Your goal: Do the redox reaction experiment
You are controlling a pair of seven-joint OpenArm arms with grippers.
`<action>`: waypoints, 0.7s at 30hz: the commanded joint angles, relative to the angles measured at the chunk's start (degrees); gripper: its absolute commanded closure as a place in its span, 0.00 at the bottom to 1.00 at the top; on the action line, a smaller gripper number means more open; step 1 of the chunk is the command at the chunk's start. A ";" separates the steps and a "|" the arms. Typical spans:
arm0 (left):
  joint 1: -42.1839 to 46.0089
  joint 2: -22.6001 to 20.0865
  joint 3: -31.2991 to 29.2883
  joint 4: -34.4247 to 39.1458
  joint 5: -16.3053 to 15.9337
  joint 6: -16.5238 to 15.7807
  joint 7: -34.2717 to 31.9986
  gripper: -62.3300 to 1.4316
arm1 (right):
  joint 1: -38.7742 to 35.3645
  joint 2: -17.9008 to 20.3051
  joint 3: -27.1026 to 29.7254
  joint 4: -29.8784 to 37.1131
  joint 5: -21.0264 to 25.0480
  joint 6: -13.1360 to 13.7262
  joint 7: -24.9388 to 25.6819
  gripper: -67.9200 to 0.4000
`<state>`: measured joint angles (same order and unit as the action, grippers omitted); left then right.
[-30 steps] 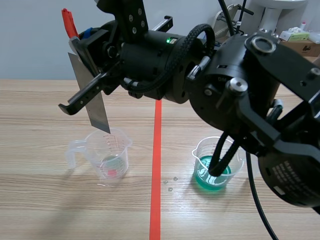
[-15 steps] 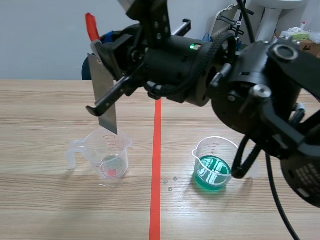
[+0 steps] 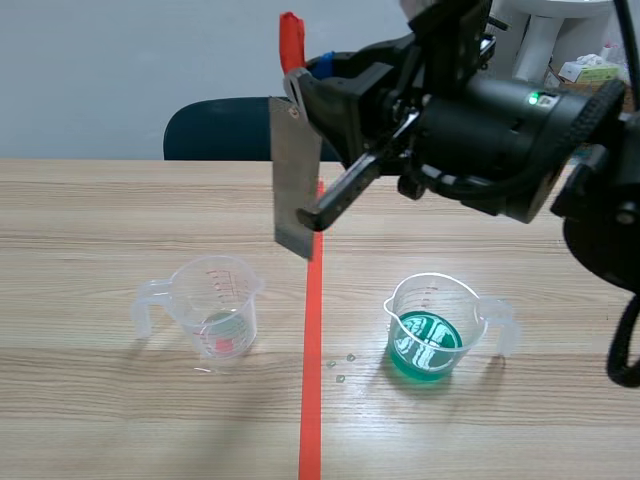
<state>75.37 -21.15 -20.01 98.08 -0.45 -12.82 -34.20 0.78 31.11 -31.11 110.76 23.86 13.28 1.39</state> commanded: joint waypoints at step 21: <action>0.07 -0.02 0.07 0.81 -0.31 0.00 -0.74 0.00 | -19.41 14.45 19.80 3.76 7.48 -0.20 12.59 0.97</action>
<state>75.37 -21.15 -20.01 98.08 -0.43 -12.82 -34.17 -18.48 45.08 -12.10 113.21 30.50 13.30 12.91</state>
